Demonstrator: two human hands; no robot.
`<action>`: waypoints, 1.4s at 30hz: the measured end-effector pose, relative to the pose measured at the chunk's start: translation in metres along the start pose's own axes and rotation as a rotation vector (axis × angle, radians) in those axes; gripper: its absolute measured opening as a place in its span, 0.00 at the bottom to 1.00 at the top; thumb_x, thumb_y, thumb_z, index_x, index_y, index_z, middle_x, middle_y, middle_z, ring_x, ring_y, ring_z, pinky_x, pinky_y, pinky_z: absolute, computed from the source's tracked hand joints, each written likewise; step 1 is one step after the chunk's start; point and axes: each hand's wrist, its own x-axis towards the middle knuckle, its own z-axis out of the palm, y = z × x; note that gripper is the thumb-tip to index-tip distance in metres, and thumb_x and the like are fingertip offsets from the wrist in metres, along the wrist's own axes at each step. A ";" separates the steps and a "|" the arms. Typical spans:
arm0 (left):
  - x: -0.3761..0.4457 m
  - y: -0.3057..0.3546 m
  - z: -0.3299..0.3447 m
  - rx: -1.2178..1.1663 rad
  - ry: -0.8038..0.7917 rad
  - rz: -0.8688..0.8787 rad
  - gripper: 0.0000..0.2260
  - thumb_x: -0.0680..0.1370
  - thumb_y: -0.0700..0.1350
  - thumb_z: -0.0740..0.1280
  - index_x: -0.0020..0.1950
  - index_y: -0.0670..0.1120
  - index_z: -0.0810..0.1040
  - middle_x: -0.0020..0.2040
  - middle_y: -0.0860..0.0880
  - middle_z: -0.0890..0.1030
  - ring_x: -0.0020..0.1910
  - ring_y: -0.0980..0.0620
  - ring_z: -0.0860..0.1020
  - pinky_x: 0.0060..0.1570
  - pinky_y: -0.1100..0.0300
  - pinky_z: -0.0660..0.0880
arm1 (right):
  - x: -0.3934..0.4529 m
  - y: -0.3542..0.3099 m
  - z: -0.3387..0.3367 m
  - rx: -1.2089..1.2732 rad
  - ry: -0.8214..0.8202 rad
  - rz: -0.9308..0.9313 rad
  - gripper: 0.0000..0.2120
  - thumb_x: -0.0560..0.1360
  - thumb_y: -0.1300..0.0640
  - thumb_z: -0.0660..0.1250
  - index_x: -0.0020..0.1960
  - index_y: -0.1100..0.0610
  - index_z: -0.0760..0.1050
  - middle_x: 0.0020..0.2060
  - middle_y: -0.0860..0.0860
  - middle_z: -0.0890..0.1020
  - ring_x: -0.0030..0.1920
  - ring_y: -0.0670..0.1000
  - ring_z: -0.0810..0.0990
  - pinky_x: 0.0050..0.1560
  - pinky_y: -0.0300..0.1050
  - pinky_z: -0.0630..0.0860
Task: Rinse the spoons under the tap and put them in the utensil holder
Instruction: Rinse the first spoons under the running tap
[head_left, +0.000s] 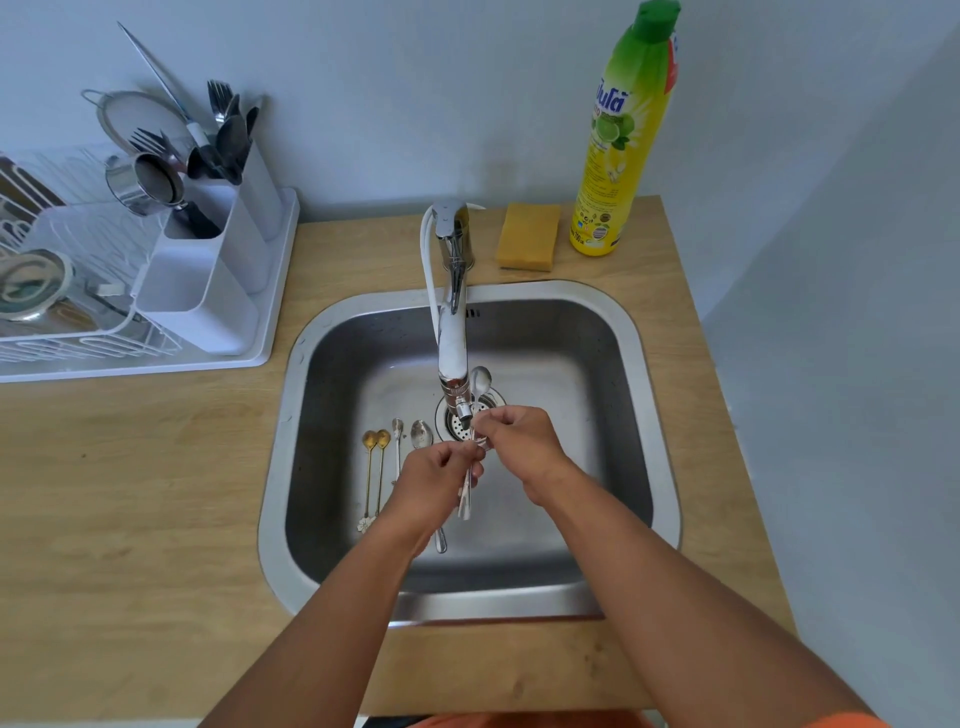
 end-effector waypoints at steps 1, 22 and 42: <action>-0.003 -0.002 0.000 0.003 -0.012 0.004 0.12 0.84 0.51 0.66 0.47 0.48 0.86 0.36 0.52 0.84 0.39 0.47 0.76 0.38 0.55 0.72 | 0.001 -0.001 0.000 -0.006 0.012 0.013 0.03 0.76 0.58 0.72 0.44 0.56 0.84 0.37 0.49 0.85 0.39 0.47 0.82 0.40 0.37 0.76; -0.004 -0.008 -0.003 -0.166 0.006 -0.193 0.12 0.85 0.51 0.62 0.59 0.51 0.84 0.49 0.55 0.89 0.55 0.51 0.84 0.50 0.54 0.78 | 0.007 0.002 -0.025 -0.308 -0.244 -0.030 0.07 0.77 0.54 0.74 0.41 0.53 0.85 0.33 0.44 0.84 0.35 0.44 0.76 0.33 0.33 0.73; 0.005 -0.010 0.042 -0.247 0.218 -0.040 0.10 0.83 0.48 0.68 0.46 0.48 0.86 0.44 0.51 0.89 0.51 0.49 0.86 0.54 0.48 0.81 | -0.003 0.024 -0.048 -0.692 -0.191 -0.232 0.12 0.78 0.50 0.71 0.36 0.51 0.82 0.29 0.43 0.82 0.32 0.43 0.77 0.38 0.43 0.76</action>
